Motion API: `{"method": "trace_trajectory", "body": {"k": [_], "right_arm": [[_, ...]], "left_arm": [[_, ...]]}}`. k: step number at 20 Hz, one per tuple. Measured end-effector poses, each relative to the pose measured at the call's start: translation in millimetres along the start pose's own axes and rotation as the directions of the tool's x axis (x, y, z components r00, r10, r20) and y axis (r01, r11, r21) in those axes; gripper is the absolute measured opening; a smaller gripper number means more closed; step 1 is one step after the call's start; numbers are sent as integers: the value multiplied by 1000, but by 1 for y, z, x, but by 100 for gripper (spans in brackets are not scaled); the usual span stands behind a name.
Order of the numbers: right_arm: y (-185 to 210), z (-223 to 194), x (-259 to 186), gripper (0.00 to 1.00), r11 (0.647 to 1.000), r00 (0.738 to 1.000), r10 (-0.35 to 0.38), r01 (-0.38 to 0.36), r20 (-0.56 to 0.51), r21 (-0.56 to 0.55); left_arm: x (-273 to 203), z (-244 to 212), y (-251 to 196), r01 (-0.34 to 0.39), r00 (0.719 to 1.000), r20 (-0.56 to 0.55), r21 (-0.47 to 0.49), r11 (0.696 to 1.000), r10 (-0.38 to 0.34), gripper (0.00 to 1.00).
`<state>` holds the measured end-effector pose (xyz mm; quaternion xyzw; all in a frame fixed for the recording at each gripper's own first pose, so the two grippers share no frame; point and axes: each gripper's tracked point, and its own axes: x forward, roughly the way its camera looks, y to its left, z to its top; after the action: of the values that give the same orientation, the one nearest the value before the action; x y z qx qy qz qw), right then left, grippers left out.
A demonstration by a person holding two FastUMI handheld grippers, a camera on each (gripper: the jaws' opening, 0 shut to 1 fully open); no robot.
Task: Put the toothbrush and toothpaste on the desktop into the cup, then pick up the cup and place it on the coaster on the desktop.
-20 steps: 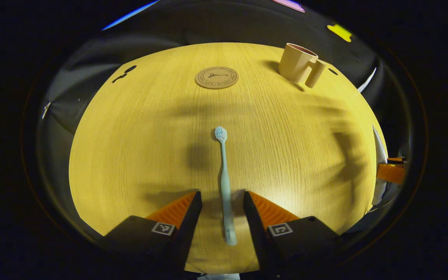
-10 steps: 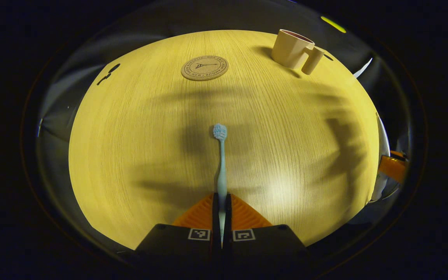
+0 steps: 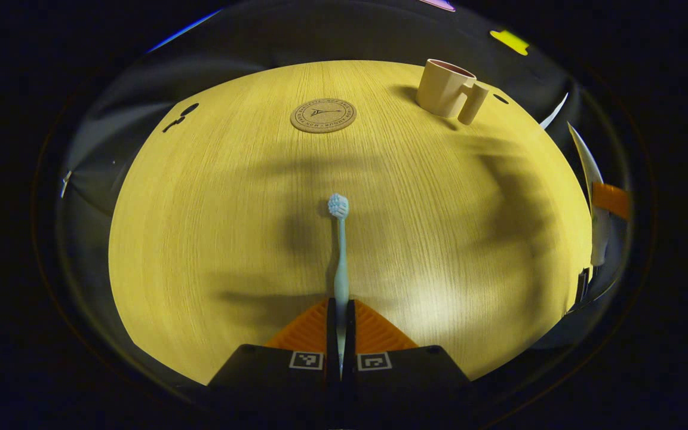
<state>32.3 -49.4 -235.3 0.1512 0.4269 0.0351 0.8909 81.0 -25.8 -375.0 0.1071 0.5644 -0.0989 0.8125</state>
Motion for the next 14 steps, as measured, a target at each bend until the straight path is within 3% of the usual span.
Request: {"method": "trace_trajectory", "body": {"k": [4,7,14], "right_arm": [[19,52,3,34,1000,993,18,-15,118,-27],[33,95,8,33,999,973,36,-33,227,-16],[47,176,35,33,998,892,51,-55,449,-4]], "left_arm": [[-13,2,-8,31,997,66,-18,999,-30,7],[-23,6,-13,35,992,123,1,999,-35,7],[-50,32,-35,94,965,248,-7,996,-89,7]]}}
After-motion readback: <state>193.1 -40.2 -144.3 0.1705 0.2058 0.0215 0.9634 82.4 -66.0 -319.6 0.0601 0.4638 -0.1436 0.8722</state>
